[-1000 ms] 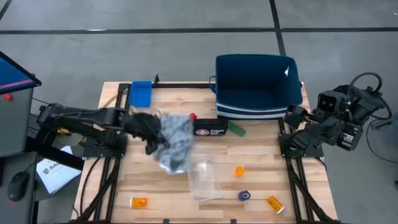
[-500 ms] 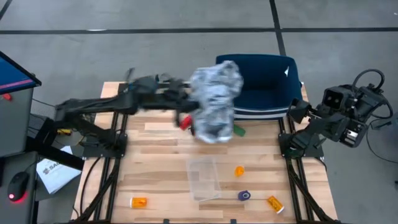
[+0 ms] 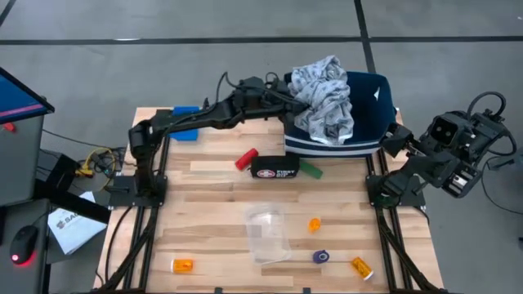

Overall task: Pick & place medical supplies in basket/bin
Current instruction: Put the gray patient gown into the blue laundry bin, then put the red bandage into the transparent bin, then put the blue bandage into the transparent bin

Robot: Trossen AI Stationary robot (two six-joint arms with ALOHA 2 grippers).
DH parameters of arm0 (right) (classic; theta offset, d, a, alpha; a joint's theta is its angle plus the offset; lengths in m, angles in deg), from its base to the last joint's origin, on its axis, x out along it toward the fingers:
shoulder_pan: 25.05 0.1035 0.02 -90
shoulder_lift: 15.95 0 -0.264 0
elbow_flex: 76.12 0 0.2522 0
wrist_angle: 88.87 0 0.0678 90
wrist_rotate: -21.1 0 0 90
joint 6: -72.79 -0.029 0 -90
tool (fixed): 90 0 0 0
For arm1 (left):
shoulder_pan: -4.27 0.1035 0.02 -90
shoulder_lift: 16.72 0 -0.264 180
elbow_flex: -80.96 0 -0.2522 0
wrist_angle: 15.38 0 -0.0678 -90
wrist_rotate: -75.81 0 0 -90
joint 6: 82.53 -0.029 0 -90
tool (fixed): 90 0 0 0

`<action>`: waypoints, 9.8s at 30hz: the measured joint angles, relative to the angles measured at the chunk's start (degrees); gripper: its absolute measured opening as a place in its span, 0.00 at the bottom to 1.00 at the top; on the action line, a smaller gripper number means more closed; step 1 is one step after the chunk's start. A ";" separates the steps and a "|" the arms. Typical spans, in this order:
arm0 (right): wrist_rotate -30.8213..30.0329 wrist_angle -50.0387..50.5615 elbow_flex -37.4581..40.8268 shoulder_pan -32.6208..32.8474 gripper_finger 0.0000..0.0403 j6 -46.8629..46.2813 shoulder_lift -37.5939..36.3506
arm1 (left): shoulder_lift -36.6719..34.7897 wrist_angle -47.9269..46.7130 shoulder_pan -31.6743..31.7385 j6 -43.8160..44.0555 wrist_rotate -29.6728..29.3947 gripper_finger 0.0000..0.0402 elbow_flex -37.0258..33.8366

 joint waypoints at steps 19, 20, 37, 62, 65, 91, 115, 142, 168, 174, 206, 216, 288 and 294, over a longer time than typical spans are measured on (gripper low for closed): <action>0.00 1.33 0.02 -0.73 0.65 1.12 0.04 | 1.02 2.13 1.17 -0.22 -1.62 0.42 0.04; 0.00 1.49 0.02 -0.73 0.65 1.13 0.04 | 0.98 2.88 1.39 -0.23 -1.70 0.47 0.04; 0.24 2.40 0.07 -0.58 0.65 1.03 0.57 | -16.01 -21.44 1.02 -23.65 -0.52 0.71 0.11; 0.68 1.50 0.04 -0.58 0.65 -0.04 1.68 | -46.82 -40.56 -13.72 11.19 -17.01 0.64 -49.10; 0.61 0.97 0.04 -0.58 0.65 -0.44 1.64 | -47.39 -28.70 -16.08 12.26 -19.07 0.64 -57.55; 0.26 2.07 0.04 -0.58 0.65 -2.10 1.55 | -24.79 4.80 -14.50 10.05 -31.91 0.80 -70.42; 0.20 2.80 0.04 -0.60 0.65 -4.05 1.51 | -14.09 14.06 -10.12 10.24 -31.41 0.40 -70.40; -1.32 3.09 0.02 -0.67 0.65 -4.07 1.55 | -62.71 -25.47 -29.08 18.50 -19.15 0.11 -69.83; -4.12 5.16 0.00 1.40 0.65 -8.48 -0.12 | -14.76 -16.01 -47.43 23.61 -35.94 0.11 -39.12; -4.04 5.70 0.02 4.77 0.65 -8.49 -0.67 | -10.43 -14.92 -47.19 27.03 -37.03 0.11 -38.40; -4.22 7.94 0.02 7.40 0.65 -8.07 -0.72 | -11.15 -20.41 -47.06 26.61 -36.32 0.17 -38.38; -4.22 7.97 0.02 7.40 0.65 -8.05 -0.72 | -11.15 -20.36 -47.32 26.60 -37.51 0.45 -38.38; 22.81 75.24 0.04 -1.01 0.65 -91.66 41.13 | -54.34 -7.96 -41.03 -24.90 -59.65 0.52 -38.38; 22.80 79.04 0.04 0.46 0.59 -93.43 41.13 | -54.32 -8.10 -41.03 -24.80 -59.64 0.52 -38.38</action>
